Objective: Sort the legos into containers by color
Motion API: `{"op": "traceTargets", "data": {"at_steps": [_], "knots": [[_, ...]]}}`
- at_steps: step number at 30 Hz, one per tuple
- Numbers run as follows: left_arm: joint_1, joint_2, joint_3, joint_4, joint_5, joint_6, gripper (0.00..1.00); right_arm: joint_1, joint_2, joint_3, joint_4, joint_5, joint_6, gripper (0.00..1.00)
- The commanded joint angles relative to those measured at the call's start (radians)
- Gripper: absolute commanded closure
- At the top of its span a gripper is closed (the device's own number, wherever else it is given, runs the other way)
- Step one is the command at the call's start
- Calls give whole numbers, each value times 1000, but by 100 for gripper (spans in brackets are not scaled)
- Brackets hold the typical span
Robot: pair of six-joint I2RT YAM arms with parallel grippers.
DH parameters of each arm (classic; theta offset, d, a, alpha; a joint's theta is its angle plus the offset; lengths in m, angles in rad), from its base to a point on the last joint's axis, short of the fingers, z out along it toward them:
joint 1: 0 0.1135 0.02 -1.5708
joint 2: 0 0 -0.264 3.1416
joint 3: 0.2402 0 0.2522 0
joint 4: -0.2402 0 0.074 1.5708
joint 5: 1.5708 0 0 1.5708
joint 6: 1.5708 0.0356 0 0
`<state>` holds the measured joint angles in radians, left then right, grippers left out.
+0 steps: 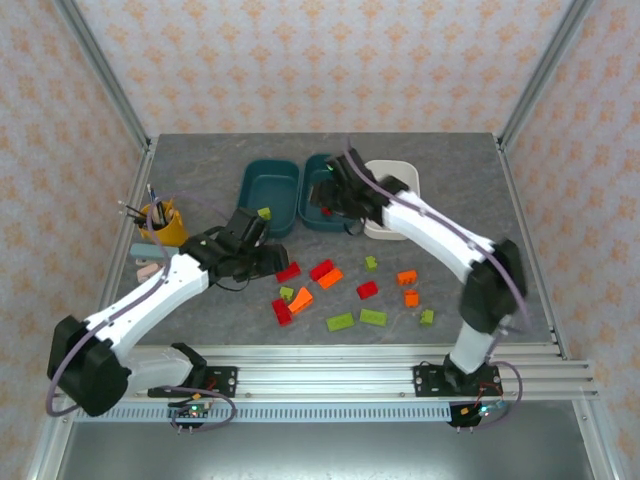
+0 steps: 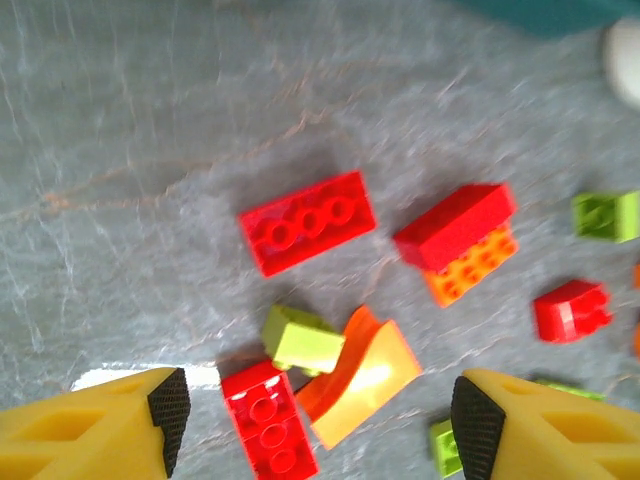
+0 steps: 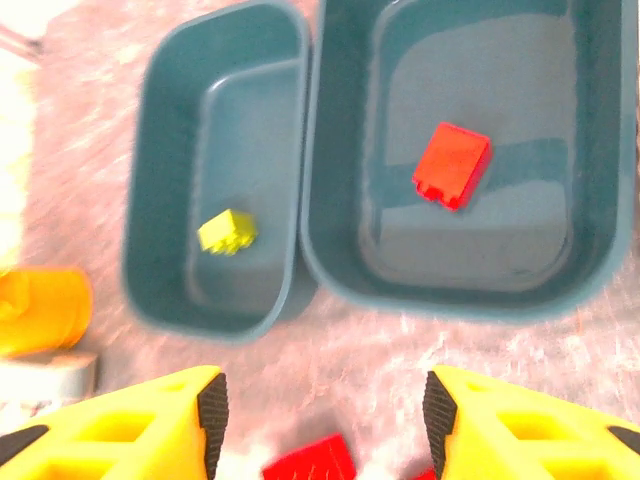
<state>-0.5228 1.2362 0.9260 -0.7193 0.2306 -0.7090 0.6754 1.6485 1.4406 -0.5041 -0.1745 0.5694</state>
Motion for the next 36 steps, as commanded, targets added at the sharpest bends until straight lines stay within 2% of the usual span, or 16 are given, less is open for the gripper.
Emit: {"op": "traceTargets", "data": {"at_steps": [1,7,13,19,31,34,36], "knots": [[-5,66,-14,-49,33,-49,30,-11,-87,-213,138,-110,-42,44],[-53,141,-73,83,33,-364,33,-4,-323,-502,146,-157,-27,44],[-70,209,-135,226,38,-545,31,-4,-422,-586,128,-151,11,44],[-72,222,-139,263,-8,-574,30,-4,-441,-584,108,-157,6,44],[-113,285,-136,287,6,-630,34,-4,-433,-577,102,-158,1,44],[-119,295,-123,252,-12,-631,39,-4,-430,-576,101,-158,1,44],[-118,299,-122,235,-23,-633,47,-4,-432,-576,100,-163,2,44]]}}
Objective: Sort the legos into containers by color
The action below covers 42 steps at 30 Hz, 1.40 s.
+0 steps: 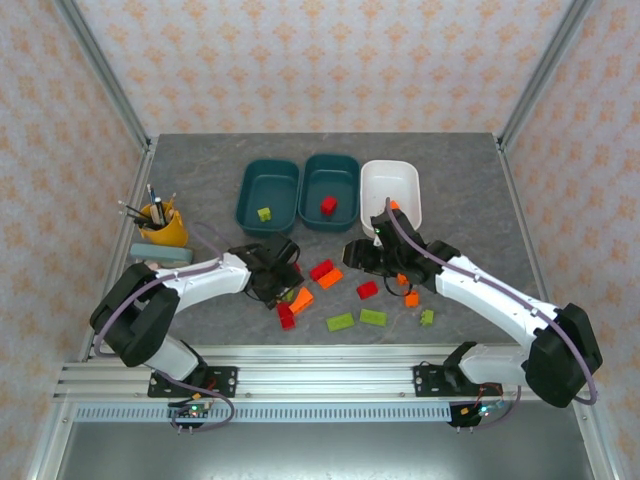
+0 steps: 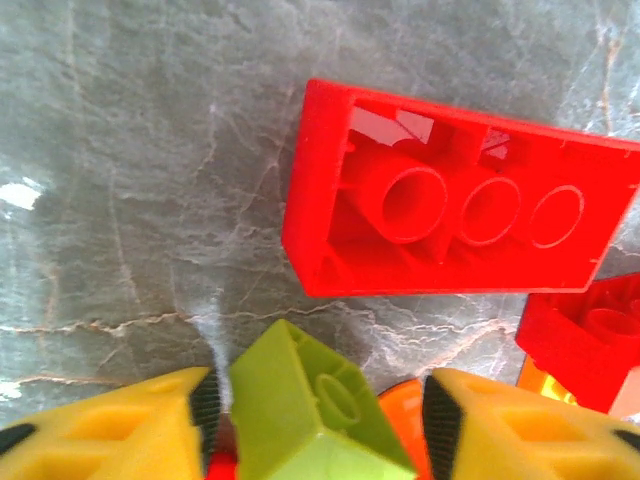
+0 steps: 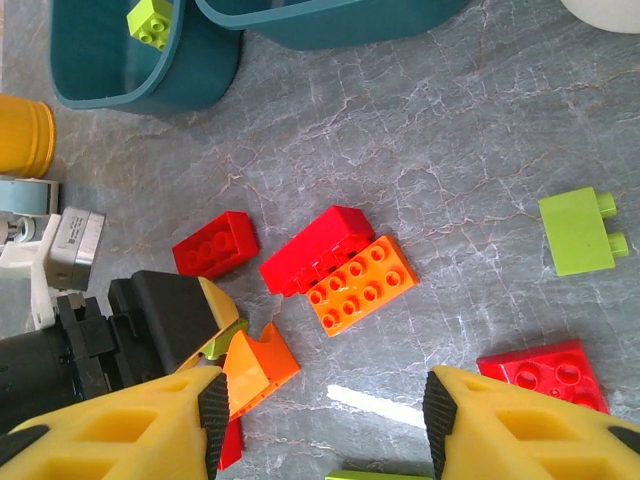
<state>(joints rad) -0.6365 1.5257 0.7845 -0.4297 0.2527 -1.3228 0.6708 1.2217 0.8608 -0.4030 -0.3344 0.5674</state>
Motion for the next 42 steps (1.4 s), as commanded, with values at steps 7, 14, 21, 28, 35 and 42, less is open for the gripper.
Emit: {"op": "traceTargets", "data": {"at_steps": [7,14,21,28,35,42], "knots": [[-5,44,41,-58,-60,-11,61,1,-64,-21,80,-109,6,44],[-6,67,75,-86,-74,10,72,1,-106,-36,103,-157,3,44],[-5,30,121,-153,-112,40,82,1,-121,-28,67,-146,-10,44],[18,-51,257,-315,-174,125,82,1,-194,-47,154,-183,-38,42],[168,-30,444,-420,-194,293,82,1,-204,-26,246,-98,-72,35],[325,205,747,-474,-225,505,82,-11,-69,83,328,95,-37,20]]}}
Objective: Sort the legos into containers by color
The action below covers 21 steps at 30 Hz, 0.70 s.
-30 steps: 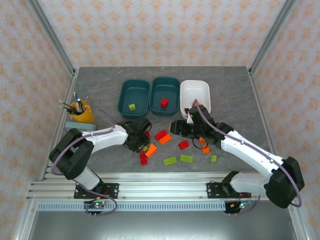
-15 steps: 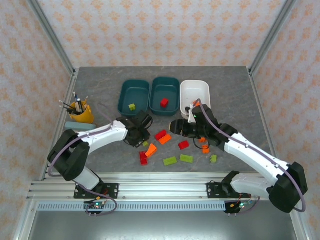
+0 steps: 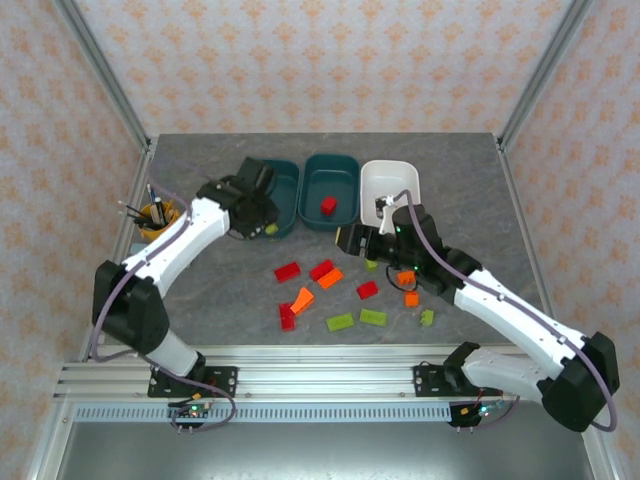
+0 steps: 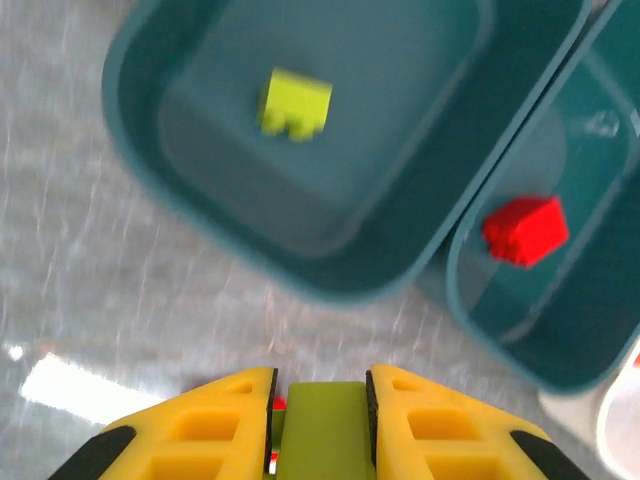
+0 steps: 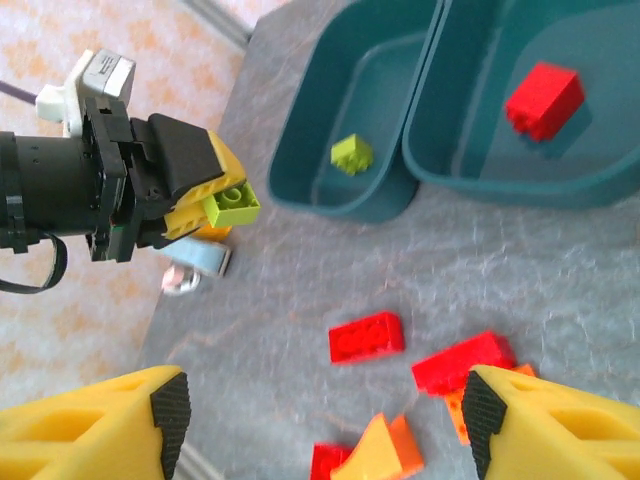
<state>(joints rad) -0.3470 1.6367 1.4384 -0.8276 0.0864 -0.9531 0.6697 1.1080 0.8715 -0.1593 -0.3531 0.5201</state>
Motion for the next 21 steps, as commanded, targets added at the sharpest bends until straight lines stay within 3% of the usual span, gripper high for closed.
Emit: {"op": "traceTargets", "data": {"at_steps": [1,4,11,21], "knots": [[49,133,135,-82,-61,155,82,-16,66,93,84,130,24,16],[80,256,263,-114,-78,204,82,-37,140,160,64,152,66,0],[91,482,462,-146,0,261,82,-76,261,284,-55,77,66,0],[56,607,511,-196,-3,302,78,-81,286,266,-86,86,78,1]]}}
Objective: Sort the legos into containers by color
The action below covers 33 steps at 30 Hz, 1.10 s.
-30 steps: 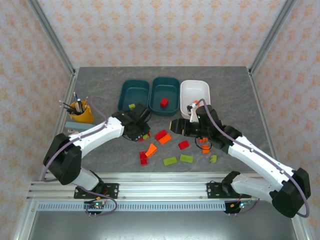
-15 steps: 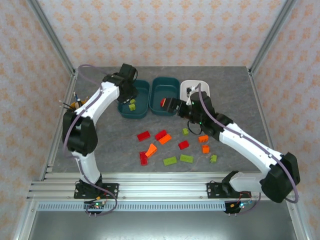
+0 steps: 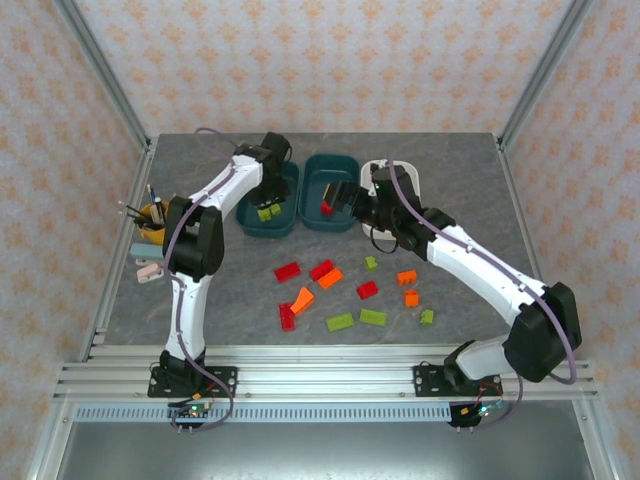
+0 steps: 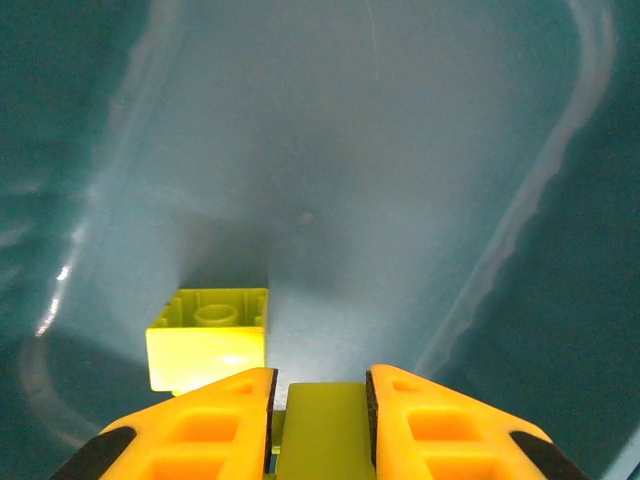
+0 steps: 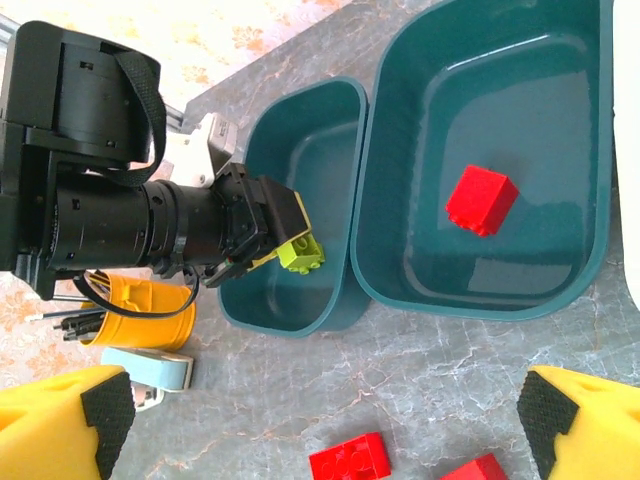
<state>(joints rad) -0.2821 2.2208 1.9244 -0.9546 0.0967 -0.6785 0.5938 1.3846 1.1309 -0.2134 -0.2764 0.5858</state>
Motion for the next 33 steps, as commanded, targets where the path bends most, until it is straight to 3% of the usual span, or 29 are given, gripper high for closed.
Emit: {"op": "traceTargets", "data": {"at_steps": [1,8,13,21,25,33], "knots": [[-9,23,17,-67,-15,24,77,-6,14,12,-45,17,10,1],[-9,2,11,-74,-32,29,57,-8,16,46,-168,143,-2,4],[-11,-46,33,-90,-44,27,48,-8,-25,30,-234,238,14,6],[-49,-273,-42,-26,-79,47,33,-56,-86,9,-540,457,179,16],[-147,-467,-226,144,-3,116,28,-139,-115,-109,-602,401,351,23],[-405,-767,-656,461,89,125,23,-263,-69,-291,-435,194,511,29]]}}
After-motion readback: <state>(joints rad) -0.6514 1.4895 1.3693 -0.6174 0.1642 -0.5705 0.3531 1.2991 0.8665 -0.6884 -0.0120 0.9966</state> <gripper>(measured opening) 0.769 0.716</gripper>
